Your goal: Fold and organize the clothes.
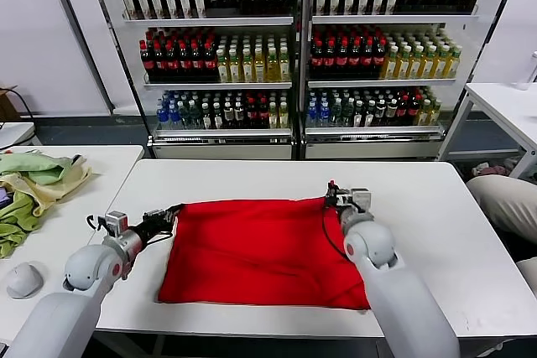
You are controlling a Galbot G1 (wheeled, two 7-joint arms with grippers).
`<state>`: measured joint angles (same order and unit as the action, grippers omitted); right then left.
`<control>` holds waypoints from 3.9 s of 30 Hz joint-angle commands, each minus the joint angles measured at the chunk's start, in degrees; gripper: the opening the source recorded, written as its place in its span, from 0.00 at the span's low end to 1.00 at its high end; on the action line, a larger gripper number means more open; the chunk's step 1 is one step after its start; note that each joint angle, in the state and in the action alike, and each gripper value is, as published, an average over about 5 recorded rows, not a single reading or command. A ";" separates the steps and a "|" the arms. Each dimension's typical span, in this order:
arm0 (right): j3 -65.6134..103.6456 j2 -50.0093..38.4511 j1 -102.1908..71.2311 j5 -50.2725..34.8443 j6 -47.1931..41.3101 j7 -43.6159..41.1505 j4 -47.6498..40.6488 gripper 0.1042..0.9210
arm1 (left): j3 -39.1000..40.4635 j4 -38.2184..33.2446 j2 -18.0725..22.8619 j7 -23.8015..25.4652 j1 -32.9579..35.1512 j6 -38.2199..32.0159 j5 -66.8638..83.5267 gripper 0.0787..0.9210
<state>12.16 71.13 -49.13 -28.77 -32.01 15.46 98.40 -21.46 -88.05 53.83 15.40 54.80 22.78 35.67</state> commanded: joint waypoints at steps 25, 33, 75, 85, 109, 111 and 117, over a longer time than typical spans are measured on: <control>4.44 -4.60 -20.94 5.56 -1.14 -0.86 17.23 0.02 | -8.18 -12.04 -4.40 3.62 15.93 1.41 1.78 0.00; 3.38 -3.90 -21.54 7.51 -1.01 -2.23 15.51 0.02 | -9.42 -14.61 -4.99 4.10 17.47 6.03 -3.29 0.00; 8.70 -4.84 -26.83 12.76 1.75 -2.64 26.58 0.45 | -15.80 -31.01 -2.48 -17.41 25.61 10.28 3.44 0.48; 8.38 -4.71 -27.27 14.03 2.95 -2.56 28.94 0.80 | -6.65 -31.37 9.40 -38.88 24.53 8.90 3.48 0.82; 6.96 -3.75 -28.28 15.42 3.28 -2.76 27.27 0.88 | 3.02 -23.23 11.71 -47.49 18.97 5.72 2.85 0.88; 6.94 -3.71 -28.29 15.50 3.27 -2.76 27.22 0.88 | 2.97 -23.25 11.71 -47.67 19.24 6.18 2.81 0.88; 6.99 -3.67 -28.39 15.56 3.27 -2.72 27.11 0.88 | 3.05 -23.80 11.64 -47.63 20.45 6.83 2.67 0.88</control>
<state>19.11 67.43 -77.38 -13.36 -28.82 12.69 125.44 -19.66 -112.54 64.81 -29.88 75.38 29.12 38.15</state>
